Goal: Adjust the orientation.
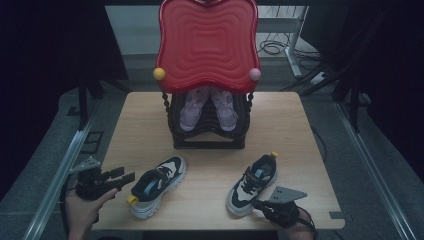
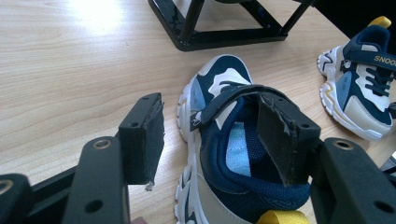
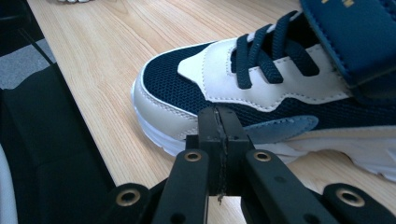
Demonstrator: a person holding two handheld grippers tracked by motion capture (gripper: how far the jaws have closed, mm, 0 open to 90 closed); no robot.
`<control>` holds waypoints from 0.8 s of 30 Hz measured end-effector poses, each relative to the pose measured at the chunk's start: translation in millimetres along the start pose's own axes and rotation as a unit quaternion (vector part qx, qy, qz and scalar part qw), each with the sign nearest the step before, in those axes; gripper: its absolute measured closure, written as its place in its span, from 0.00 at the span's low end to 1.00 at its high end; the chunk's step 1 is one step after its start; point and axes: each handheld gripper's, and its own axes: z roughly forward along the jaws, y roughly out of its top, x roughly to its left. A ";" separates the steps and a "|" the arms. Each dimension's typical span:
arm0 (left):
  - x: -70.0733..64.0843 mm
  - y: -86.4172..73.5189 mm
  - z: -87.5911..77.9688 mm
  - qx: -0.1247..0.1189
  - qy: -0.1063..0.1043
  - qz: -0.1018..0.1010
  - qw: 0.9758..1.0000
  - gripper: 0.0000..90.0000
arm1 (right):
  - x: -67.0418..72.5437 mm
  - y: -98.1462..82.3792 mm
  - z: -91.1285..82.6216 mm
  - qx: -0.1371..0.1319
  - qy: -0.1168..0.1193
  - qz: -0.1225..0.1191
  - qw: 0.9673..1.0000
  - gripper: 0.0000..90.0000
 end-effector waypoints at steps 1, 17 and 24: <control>0.1 0.0 -0.4 0.000 0.000 0.000 1.000 0.46 | 0.7 0.8 1.6 -0.001 0.000 -0.001 1.000 1.00; 2.1 -0.2 -3.8 -0.004 0.003 -0.001 1.000 0.46 | 9.2 5.3 15.0 0.016 -0.003 -0.014 1.000 1.00; 1.8 -0.4 -2.7 -0.001 0.002 -0.001 1.000 0.46 | 14.5 8.1 27.9 0.022 0.007 -0.020 1.000 1.00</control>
